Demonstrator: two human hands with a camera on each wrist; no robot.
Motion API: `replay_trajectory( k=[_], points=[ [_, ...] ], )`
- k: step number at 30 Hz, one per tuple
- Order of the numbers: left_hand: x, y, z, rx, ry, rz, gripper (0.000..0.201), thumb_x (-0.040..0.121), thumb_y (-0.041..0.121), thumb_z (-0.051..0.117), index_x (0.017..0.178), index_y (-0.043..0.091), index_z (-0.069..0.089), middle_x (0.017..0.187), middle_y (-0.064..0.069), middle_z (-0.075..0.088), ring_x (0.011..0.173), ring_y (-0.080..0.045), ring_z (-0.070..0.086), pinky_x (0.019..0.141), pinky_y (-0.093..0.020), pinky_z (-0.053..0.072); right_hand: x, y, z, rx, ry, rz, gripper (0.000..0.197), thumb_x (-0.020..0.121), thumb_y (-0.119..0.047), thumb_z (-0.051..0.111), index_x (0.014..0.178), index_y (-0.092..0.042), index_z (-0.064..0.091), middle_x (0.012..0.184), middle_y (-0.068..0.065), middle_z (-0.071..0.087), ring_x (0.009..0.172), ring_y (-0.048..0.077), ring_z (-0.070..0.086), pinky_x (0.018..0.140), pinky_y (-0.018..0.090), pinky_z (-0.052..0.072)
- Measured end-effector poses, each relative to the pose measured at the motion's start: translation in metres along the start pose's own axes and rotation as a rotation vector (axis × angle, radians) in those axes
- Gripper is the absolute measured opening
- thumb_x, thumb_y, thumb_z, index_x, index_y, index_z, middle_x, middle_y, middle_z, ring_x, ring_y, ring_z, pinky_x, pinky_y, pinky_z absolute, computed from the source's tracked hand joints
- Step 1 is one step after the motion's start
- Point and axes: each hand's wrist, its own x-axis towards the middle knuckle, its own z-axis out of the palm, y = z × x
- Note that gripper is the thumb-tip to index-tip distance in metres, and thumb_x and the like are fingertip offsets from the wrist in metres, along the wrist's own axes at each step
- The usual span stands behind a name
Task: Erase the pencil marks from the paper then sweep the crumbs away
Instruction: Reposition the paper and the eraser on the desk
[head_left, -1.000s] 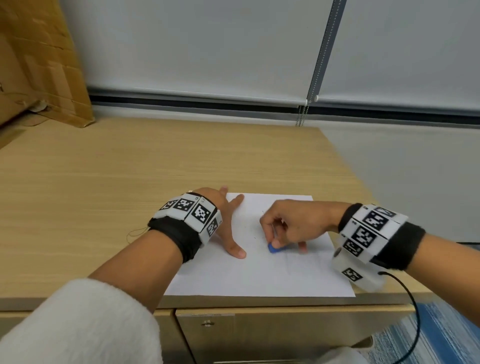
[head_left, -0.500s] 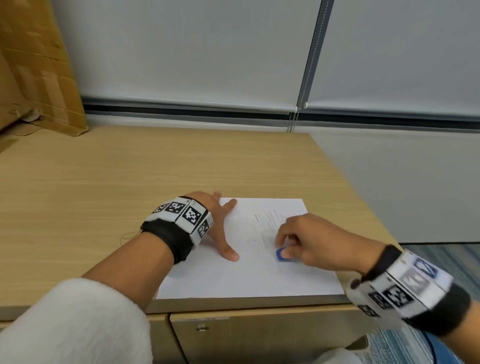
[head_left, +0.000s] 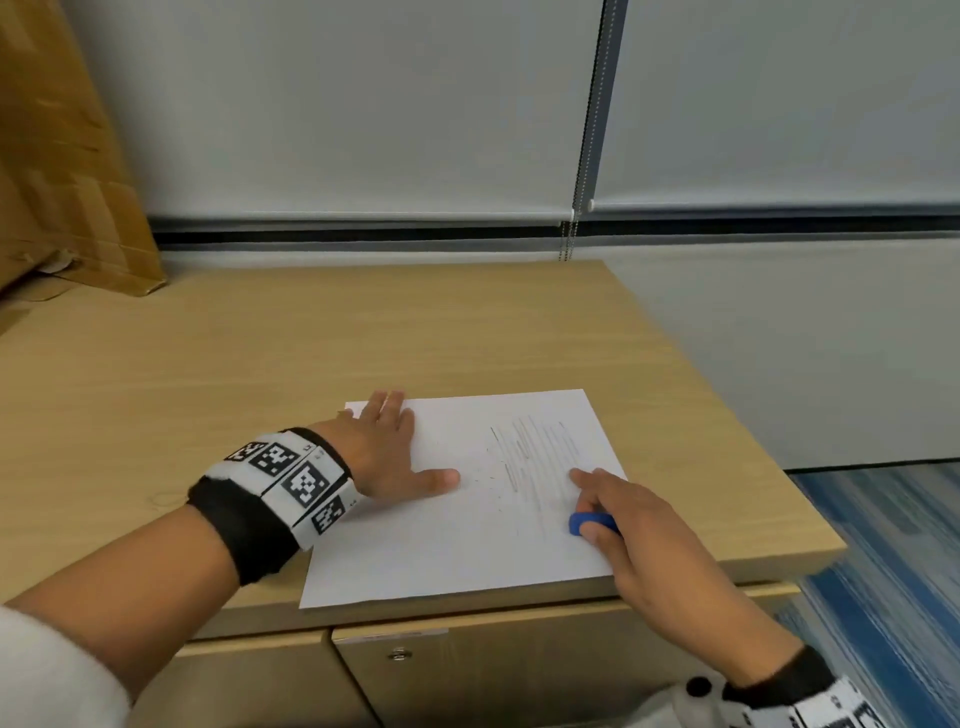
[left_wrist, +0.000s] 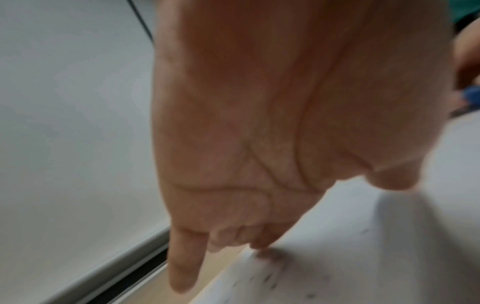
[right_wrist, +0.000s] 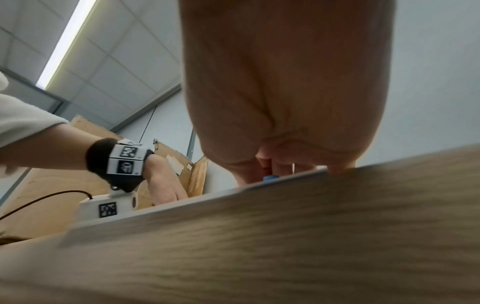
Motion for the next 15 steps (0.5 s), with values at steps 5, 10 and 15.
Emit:
replay_trajectory(
  k=[5, 10, 15],
  points=[
    [-0.036, 0.057, 0.025, 0.054, 0.081, 0.494, 0.089, 0.091, 0.072, 0.018, 0.149, 0.021, -0.026, 0.152, 0.001, -0.037, 0.141, -0.015, -0.033, 0.120, -0.040, -0.009, -0.004, -0.003, 0.006, 0.011, 0.044, 0.031, 0.021, 0.097, -0.022, 0.048, 0.117, -0.029, 0.049, 0.108, -0.019, 0.052, 0.106, -0.007, 0.042, 0.112, 0.036, 0.033],
    [-0.041, 0.066, 0.040, 0.088, 0.032, 0.529, 0.084, 0.091, 0.072, 0.012, 0.145, 0.025, -0.032, 0.150, 0.007, -0.041, 0.138, -0.011, -0.037, 0.118, -0.038, -0.016, -0.005, -0.009, 0.004, 0.003, 0.039, 0.065, 0.018, 0.098, -0.026, 0.046, 0.114, -0.034, 0.044, 0.121, -0.019, 0.050, 0.114, -0.007, 0.037, 0.113, 0.035, 0.032],
    [-0.021, 0.031, 0.022, 0.005, -0.038, 0.083, 0.092, 0.086, 0.074, 0.003, 0.145, 0.013, -0.030, 0.151, -0.004, -0.038, 0.144, -0.018, -0.026, 0.121, -0.043, -0.004, -0.006, -0.009, 0.003, -0.027, 0.018, 0.093, 0.013, 0.099, -0.026, 0.045, 0.109, -0.033, 0.045, 0.129, -0.020, 0.048, 0.132, 0.003, 0.035, 0.117, 0.034, 0.026]
  ],
)
